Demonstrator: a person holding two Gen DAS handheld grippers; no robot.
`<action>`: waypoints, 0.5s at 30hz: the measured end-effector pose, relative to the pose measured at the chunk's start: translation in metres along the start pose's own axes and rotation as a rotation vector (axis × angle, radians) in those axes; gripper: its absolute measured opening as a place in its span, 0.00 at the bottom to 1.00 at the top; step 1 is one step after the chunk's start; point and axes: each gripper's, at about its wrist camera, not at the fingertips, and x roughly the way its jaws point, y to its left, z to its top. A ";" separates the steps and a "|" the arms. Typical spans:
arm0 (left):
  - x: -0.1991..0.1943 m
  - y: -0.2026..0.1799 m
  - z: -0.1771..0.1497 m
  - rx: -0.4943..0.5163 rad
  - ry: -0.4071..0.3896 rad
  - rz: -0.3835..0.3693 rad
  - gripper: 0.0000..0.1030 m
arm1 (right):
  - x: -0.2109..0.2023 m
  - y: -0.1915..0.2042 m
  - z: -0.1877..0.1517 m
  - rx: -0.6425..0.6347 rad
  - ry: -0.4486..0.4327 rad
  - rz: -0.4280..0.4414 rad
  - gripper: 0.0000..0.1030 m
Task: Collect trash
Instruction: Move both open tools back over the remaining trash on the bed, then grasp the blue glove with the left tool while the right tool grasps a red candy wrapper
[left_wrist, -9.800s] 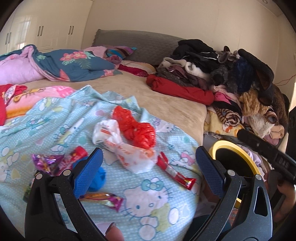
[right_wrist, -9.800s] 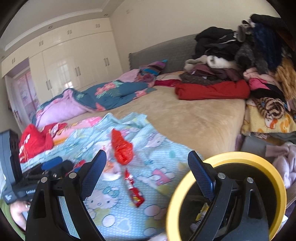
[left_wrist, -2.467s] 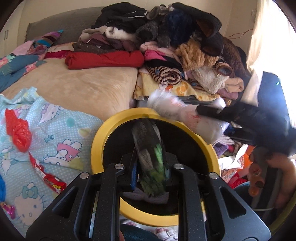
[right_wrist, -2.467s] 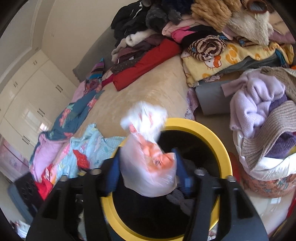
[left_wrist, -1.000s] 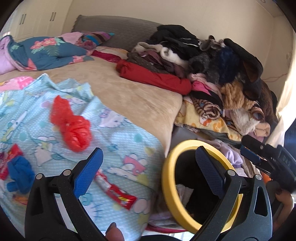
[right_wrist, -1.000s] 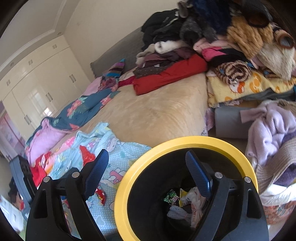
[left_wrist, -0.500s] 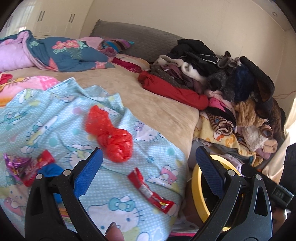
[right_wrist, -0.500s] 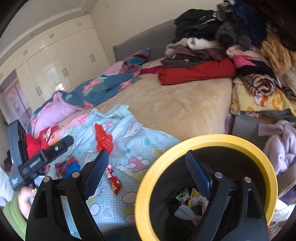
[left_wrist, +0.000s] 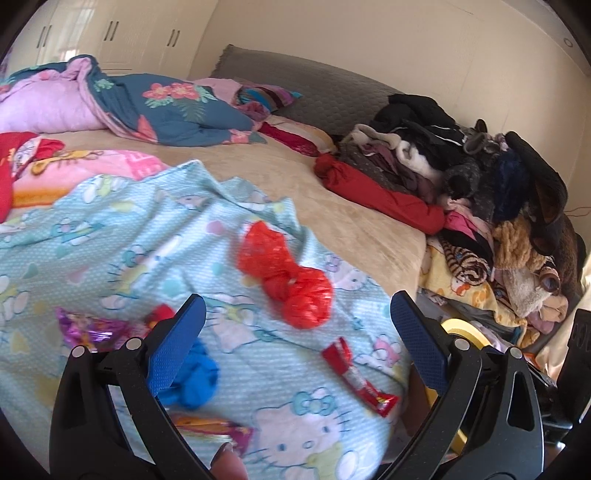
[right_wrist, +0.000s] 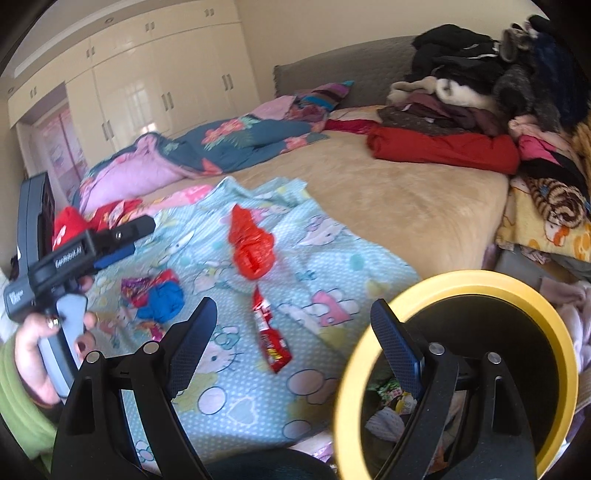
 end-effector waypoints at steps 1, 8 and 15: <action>-0.002 0.006 0.001 -0.008 -0.002 0.008 0.89 | 0.004 0.005 -0.001 -0.011 0.011 0.006 0.80; -0.016 0.039 0.013 -0.050 -0.029 0.048 0.89 | 0.025 0.026 -0.007 -0.030 0.059 0.037 0.78; -0.024 0.070 0.013 -0.083 -0.018 0.069 0.89 | 0.040 0.043 -0.009 -0.067 0.093 0.040 0.76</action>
